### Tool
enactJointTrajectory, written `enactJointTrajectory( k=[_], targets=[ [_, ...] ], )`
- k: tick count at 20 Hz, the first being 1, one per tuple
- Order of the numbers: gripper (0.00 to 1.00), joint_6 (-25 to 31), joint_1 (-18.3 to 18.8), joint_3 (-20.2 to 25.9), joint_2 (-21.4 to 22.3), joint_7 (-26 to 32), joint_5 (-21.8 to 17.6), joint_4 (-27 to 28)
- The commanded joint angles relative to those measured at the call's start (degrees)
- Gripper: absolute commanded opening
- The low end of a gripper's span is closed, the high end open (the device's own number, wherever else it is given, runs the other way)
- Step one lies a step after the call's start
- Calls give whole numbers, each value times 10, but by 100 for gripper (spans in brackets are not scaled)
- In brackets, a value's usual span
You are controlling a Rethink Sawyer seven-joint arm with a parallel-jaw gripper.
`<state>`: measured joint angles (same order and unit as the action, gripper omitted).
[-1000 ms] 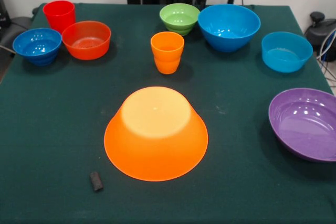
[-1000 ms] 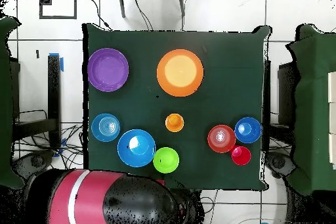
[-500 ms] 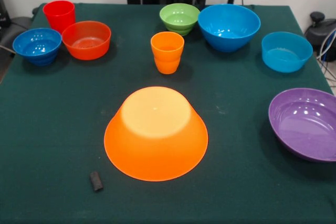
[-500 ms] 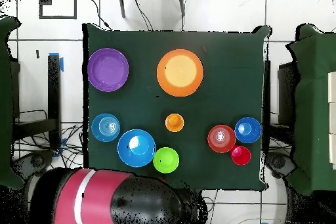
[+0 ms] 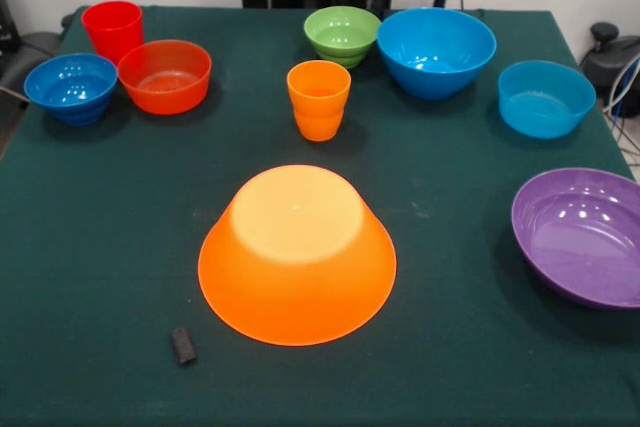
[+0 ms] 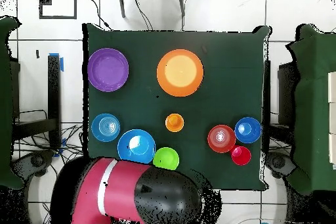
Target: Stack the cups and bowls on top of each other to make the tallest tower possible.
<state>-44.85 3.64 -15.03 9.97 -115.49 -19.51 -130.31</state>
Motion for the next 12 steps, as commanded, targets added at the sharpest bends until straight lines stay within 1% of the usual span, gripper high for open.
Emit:
enactJointTrajectory(
  k=[1, 4, 6, 8, 10, 12],
  targets=[
    [100, -14, 43, 84, -71, -116, -14, 88],
    [100, -21, 53, 88, -66, -114, -20, 79],
    [100, -51, 62, 100, -59, -121, -32, 70],
    [100, -65, 52, 94, -58, -116, -22, 65],
    [100, -65, 53, 95, -62, -114, -16, 68],
    [100, -78, 51, 96, -67, -113, -14, 69]
  ],
)
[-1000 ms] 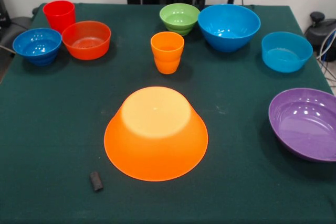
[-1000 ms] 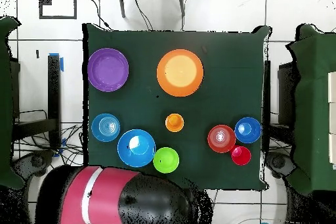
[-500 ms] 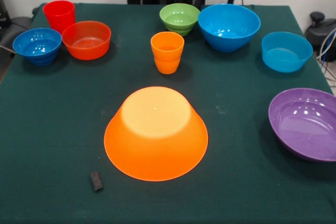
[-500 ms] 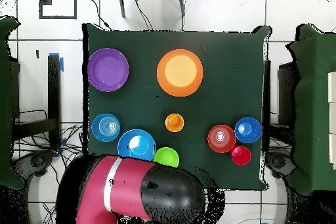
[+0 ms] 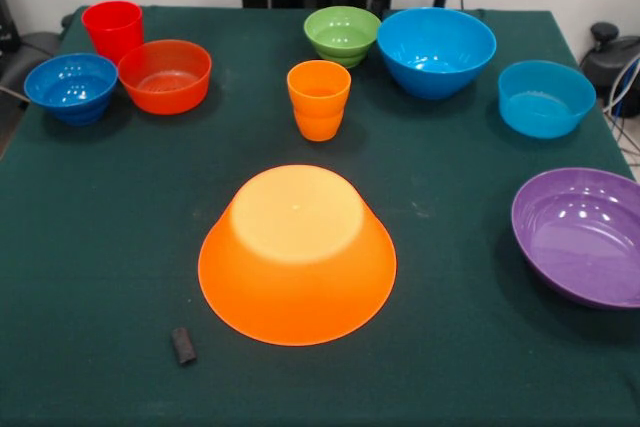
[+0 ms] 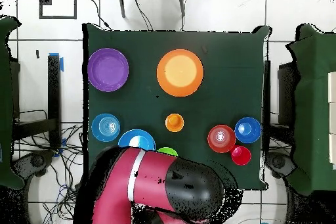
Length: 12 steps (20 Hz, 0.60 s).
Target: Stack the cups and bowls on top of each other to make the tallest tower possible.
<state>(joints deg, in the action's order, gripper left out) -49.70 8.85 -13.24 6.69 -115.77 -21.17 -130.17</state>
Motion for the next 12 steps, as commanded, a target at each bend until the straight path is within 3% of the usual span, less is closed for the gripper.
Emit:
enactJointTrajectory(
  k=[1, 6, 12],
  targets=[
    [100, -37, 7, 86, -31, -114, -11, 67],
    [100, -35, 25, 101, -17, -122, -31, 55],
    [100, -7, 23, 96, 24, -110, -22, 15]
  ],
)
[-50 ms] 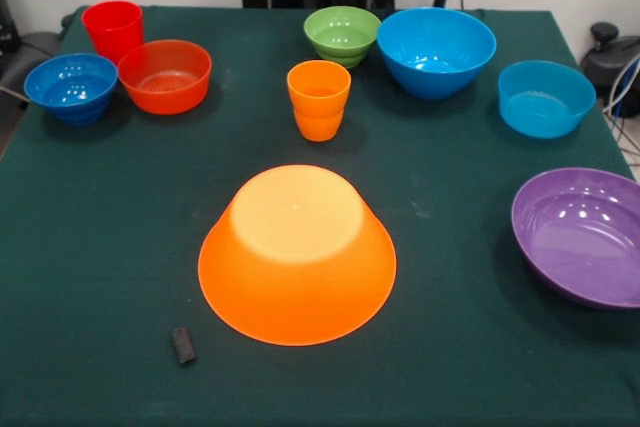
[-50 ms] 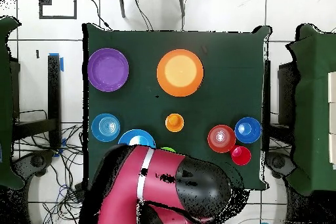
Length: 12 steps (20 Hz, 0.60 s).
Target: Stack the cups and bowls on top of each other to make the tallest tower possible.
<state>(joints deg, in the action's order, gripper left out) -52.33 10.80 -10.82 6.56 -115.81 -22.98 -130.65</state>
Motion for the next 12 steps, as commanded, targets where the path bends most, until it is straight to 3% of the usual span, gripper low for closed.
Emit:
enactJointTrajectory(
  k=[1, 12],
  targets=[
    [100, 24, 0, 69, 28, -107, 1, 16],
    [100, -26, -39, 56, -18, -112, 50, 31]
  ],
)
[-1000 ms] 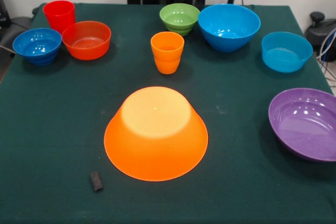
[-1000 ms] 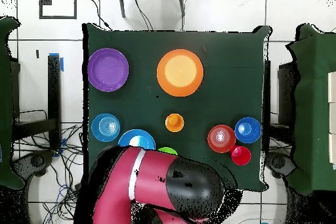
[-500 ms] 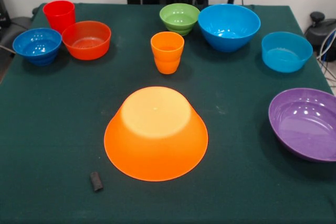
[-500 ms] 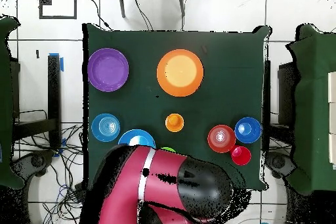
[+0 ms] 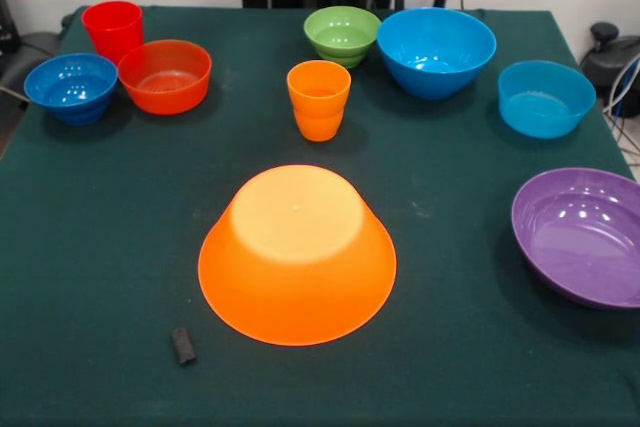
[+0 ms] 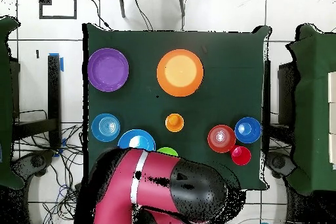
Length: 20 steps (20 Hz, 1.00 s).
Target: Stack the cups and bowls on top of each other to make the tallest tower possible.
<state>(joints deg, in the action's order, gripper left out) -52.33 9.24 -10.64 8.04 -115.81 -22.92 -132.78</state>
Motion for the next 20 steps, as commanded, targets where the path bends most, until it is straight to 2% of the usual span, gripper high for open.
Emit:
enactJointTrajectory(
  k=[1, 4, 11, 14, 17, 20],
  targets=[
    [100, -27, -31, 52, -32, -111, 58, 51],
    [100, -32, -40, 51, -40, -112, 70, 60],
    [100, -32, -38, 49, -33, -114, 64, 63],
    [100, -36, -31, 52, -44, -116, 56, 72],
    [100, -20, -20, 59, -56, -99, 18, 100],
    [100, -18, -16, 60, -60, -104, 24, 99]
  ],
)
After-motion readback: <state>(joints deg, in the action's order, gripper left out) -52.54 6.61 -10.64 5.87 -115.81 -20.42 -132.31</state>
